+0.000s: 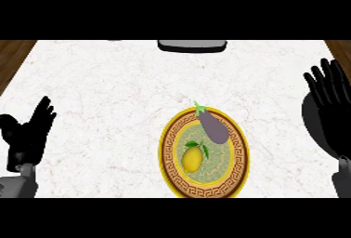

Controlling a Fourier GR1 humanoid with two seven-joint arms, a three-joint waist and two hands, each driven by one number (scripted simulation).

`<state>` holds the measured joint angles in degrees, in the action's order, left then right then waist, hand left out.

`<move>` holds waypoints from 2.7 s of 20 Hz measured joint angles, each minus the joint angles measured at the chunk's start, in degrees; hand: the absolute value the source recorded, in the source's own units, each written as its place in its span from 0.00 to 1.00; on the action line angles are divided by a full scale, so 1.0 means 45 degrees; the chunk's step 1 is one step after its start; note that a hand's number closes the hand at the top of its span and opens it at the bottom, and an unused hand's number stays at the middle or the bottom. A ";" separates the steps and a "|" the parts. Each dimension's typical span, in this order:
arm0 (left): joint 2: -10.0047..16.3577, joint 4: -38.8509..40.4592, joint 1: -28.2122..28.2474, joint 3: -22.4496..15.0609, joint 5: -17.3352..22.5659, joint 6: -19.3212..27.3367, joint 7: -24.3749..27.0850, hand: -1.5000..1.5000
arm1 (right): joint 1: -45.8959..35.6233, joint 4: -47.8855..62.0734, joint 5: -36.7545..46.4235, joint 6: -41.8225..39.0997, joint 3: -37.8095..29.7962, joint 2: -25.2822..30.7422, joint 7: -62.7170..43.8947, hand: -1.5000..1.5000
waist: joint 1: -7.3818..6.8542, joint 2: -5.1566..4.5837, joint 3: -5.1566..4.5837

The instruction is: Pick the lemon from the plate and place it in the pan

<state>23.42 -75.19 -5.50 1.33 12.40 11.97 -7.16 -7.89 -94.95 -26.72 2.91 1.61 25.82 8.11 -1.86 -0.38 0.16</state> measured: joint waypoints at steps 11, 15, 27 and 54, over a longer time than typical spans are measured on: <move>-0.0865 -0.2002 -0.0790 -0.0407 0.0502 -0.0313 -0.0159 0.50 | -0.0578 -0.0803 0.5609 0.4203 0.3139 -0.0153 -0.2731 0.00 | 0.0655 0.0268 -0.0102; -0.0926 -0.2416 -0.0721 -0.0421 0.0585 -0.0308 -0.0318 0.50 | 0.1358 -0.2312 0.8208 0.5373 0.4437 0.0569 -0.3899 0.00 | 0.0906 0.0305 -0.0094; -0.1300 -0.3172 -0.0783 -0.0788 0.0490 -0.0413 -0.0752 0.50 | 0.0687 -0.6260 1.3084 0.2132 0.6492 0.2259 -1.0687 0.00 | 0.0344 0.0123 -0.0083; -0.1415 -0.3113 -0.0963 -0.0475 0.0249 -0.0558 -0.0940 0.50 | -0.6013 -0.1091 1.0103 -0.5689 0.9951 -0.1698 -1.6273 0.00 | 0.0307 0.0147 -0.0073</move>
<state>17.05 -89.20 -9.83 -0.81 13.52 9.46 -11.39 -34.95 -99.86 18.75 -22.69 46.39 18.18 -65.12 -0.48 0.28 -0.17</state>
